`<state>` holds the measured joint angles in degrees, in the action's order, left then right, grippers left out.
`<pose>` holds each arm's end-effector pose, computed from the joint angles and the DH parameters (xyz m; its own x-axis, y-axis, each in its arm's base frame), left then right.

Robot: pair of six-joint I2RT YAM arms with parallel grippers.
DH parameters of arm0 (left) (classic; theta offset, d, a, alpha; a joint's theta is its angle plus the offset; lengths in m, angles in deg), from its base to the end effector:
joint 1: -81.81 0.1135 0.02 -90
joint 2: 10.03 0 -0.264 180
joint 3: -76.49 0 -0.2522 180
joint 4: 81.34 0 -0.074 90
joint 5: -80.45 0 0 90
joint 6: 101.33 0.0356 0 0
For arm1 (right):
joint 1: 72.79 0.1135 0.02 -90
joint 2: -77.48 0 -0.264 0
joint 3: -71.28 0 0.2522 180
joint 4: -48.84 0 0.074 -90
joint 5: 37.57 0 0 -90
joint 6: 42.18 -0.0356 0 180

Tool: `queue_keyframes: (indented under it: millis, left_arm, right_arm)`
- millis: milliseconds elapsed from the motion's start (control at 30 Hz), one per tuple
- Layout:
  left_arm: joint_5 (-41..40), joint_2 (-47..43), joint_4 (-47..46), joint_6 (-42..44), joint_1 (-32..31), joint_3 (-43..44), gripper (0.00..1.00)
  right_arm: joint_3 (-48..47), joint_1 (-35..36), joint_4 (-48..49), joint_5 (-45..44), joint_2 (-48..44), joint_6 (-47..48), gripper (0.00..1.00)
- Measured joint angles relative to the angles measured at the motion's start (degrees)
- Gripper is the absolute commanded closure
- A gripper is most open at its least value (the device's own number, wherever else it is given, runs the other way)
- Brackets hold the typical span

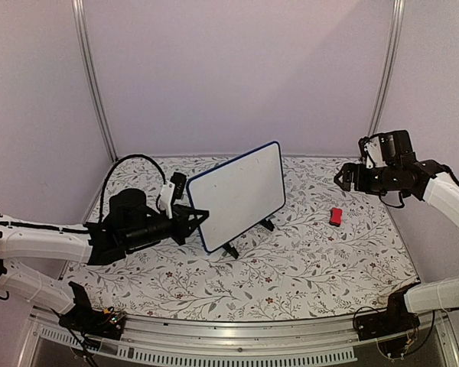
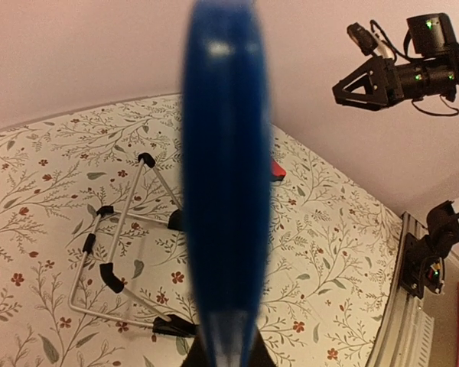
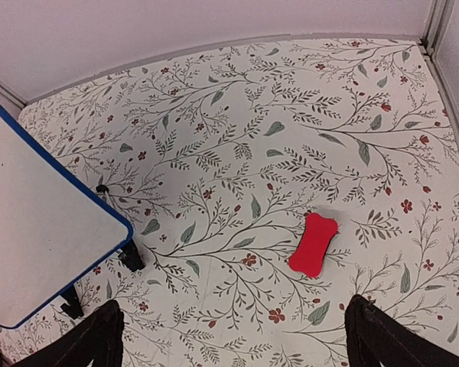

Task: Erase the whiteboard
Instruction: Place the whiteboard at the center of the board.

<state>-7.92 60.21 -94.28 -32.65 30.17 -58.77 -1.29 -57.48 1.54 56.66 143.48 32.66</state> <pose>0.1639 -0.2087 0.2295 -0.4170 -0.0588 -0.9070 0.6972 0.6196 -0.3606 0.2367 0.0675 0.3121 -0.6904 0.0814 -0.7188 -0.1416 0.9592 0.2446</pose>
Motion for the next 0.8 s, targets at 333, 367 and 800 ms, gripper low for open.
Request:
queue_keyframes:
  millis: [333,367,800]
  left_arm:
    - [-1.0,5.9,-11.1,-1.2,1.1,-2.6,1.0]
    - [-1.0,6.5,-12.2,-1.4,1.1,-3.1,1.0]
    - [-1.0,12.7,-18.5,-3.2,1.1,-6.6,0.96]
  right_arm:
    - [0.2,0.0,0.2,0.9,0.2,0.2,0.01]
    - [0.3,0.0,0.2,0.9,0.2,0.2,0.01]
    - [1.5,0.0,0.5,2.1,0.2,0.5,0.01]
